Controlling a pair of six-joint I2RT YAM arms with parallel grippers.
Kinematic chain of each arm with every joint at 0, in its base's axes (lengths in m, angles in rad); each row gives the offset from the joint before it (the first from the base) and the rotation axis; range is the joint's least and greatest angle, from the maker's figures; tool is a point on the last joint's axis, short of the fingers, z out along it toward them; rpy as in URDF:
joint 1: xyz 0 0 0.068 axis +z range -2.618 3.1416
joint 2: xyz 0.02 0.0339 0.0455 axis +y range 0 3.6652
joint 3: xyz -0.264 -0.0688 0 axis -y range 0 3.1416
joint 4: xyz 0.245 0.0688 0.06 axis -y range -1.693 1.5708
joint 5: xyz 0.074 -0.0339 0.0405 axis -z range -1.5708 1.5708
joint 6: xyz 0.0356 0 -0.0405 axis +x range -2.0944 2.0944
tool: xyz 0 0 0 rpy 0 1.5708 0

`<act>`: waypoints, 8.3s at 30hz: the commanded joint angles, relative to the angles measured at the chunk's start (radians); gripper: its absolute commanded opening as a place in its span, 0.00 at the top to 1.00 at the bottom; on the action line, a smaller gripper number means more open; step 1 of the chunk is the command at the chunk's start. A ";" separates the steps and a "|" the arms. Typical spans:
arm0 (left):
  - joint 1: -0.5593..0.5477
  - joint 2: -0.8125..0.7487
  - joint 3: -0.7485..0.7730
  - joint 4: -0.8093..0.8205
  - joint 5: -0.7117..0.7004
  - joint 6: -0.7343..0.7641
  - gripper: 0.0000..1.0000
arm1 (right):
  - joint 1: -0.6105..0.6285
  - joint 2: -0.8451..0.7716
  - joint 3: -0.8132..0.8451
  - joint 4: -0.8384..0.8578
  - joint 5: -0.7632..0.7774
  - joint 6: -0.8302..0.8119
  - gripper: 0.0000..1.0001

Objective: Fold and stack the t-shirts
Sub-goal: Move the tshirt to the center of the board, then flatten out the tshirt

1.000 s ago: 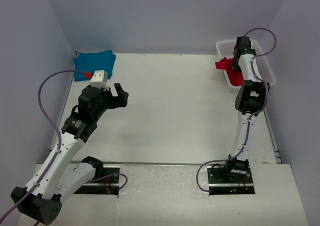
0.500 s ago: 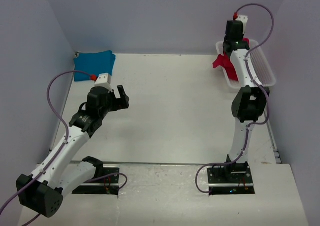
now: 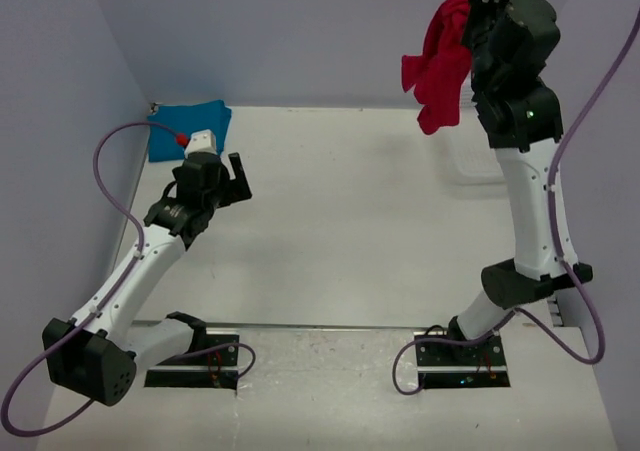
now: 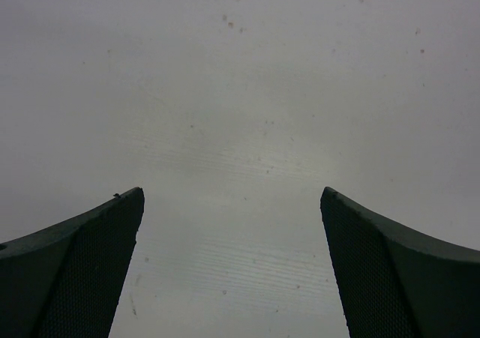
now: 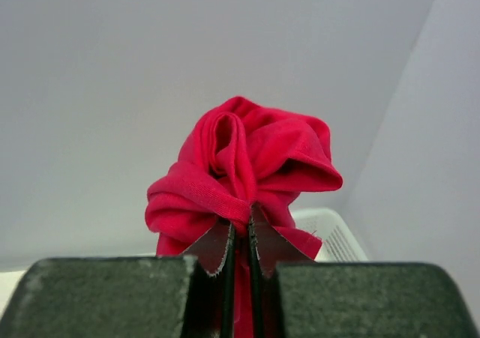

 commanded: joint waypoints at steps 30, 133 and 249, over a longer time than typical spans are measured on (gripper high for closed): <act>0.110 -0.210 0.190 -0.224 -0.095 0.031 0.00 | 0.576 0.533 0.526 -0.662 -0.445 0.224 0.01; -0.128 0.623 0.181 0.182 0.238 -0.017 0.08 | 0.473 -0.377 -1.081 -0.113 -0.128 0.603 1.00; 0.106 0.462 0.871 -0.297 -0.081 0.272 1.00 | 0.104 -0.251 -0.295 -0.232 -0.483 0.214 1.00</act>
